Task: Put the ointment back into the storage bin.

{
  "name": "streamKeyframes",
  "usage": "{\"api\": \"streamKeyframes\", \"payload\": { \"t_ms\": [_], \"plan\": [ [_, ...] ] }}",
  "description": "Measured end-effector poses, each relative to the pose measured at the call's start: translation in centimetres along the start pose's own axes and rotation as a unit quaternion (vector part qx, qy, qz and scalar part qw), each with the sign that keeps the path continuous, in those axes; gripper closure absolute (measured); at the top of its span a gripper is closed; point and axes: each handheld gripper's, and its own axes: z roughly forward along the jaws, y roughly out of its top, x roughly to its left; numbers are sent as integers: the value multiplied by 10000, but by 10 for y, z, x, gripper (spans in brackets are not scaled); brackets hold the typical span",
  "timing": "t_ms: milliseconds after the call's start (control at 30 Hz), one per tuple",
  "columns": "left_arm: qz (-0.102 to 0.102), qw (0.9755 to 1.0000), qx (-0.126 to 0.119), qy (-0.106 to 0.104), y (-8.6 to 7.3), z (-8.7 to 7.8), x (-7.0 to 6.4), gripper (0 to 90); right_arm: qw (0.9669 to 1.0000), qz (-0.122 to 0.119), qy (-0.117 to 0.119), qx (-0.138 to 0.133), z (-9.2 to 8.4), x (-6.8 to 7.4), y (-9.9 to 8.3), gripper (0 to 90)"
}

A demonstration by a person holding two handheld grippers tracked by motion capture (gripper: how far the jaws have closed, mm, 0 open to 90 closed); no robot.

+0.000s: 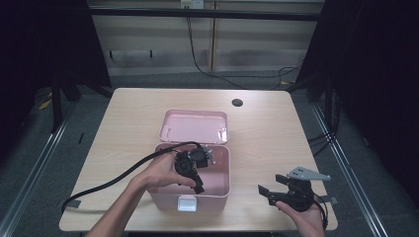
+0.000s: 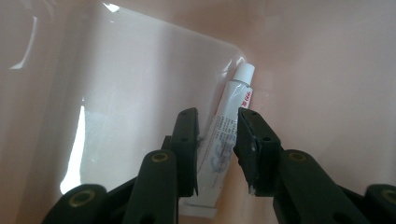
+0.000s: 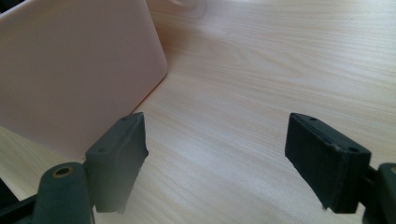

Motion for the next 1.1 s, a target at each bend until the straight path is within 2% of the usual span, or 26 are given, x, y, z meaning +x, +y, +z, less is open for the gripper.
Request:
{"api": "streamKeyframes", "payload": {
  "t_ms": [133, 300, 433, 567, 700, 967, 1000, 1033, 1100],
  "plan": [
    [54, 10000, -25, 26, -1, -9, -4, 686, 10000, 0, 3, 8, 0, 0, 0, 203],
    [14, 9999, -51, 98, -5, -20, -7, 680, 10000, -1, 2, 7, 0, 0, 0, 203],
    [163, 9998, -145, 41, -7, -28, -12, 647, 10000, -1, 1, 9, 0, 0, 0, 203],
    [285, 9994, -176, 68, -10, -36, -17, 656, 10000, 2, -1, 2, 0, 0, 0, 203],
    [236, 9995, -170, 106, -13, -43, -20, 629, 10000, -2, -2, 8, 0, 0, 0, 203],
    [190, 9989, -324, 275, -18, -60, -24, 570, 10000, 5, -18, 10, 0, 0, 0, 203],
    [90, 9986, -425, 309, -19, -61, -26, 561, 10000, 2, -15, 12, 0, 0, 0, 203],
    [166, 9984, -399, 357, -19, -63, -27, 536, 10000, 2, -20, 14, 0, 0, 0, 203],
    [205, 9985, -423, 265, -20, -64, -31, 517, 10000, 4, -23, 8, 0, 0, 0, 203]
  ]
}}
